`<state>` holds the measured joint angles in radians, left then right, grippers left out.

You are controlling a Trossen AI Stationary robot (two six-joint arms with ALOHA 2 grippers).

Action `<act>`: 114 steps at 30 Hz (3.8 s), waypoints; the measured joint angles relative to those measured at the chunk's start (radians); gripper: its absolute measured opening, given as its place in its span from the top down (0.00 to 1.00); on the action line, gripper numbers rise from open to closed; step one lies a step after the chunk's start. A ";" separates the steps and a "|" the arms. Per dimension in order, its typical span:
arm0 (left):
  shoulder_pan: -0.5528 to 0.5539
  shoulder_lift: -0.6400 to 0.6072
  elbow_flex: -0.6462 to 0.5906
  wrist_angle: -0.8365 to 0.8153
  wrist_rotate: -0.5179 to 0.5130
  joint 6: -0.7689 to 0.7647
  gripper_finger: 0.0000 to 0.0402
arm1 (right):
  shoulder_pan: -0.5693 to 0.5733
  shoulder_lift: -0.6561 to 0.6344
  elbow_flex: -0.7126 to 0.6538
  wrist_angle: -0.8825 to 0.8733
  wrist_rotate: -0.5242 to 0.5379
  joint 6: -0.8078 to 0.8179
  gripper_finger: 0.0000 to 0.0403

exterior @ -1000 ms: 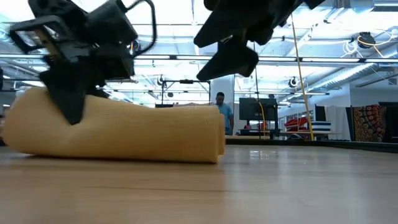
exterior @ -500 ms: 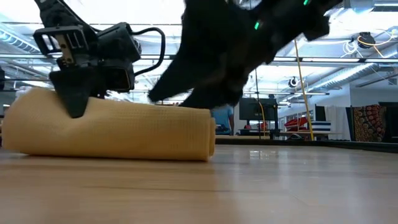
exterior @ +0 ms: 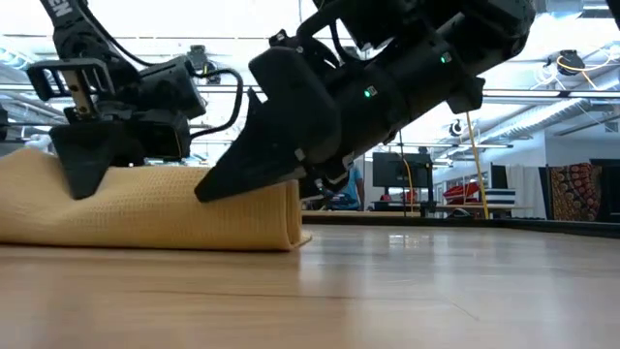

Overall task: Roll towel
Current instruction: Roll the yellow towel

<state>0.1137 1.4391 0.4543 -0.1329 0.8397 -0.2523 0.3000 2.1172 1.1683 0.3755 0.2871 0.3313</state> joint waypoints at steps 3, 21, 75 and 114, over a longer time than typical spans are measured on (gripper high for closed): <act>0.029 0.000 -0.018 0.020 -0.002 0.000 0.86 | 0.000 0.006 0.001 -0.018 -0.011 0.000 0.07; 0.062 -0.043 0.001 -0.037 -0.103 -0.031 0.72 | -0.038 0.041 0.001 -0.005 -0.092 0.149 0.74; -0.551 -0.078 0.090 -0.202 -1.022 0.035 0.15 | -0.153 0.037 0.002 -0.019 -0.423 0.579 0.91; -0.048 0.011 0.090 -0.082 0.069 0.101 0.93 | 0.046 -0.244 0.000 -0.262 0.035 0.238 0.21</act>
<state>0.0660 1.4506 0.5446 -0.2148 0.9084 -0.1509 0.3456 1.8728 1.1679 0.1134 0.3219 0.5689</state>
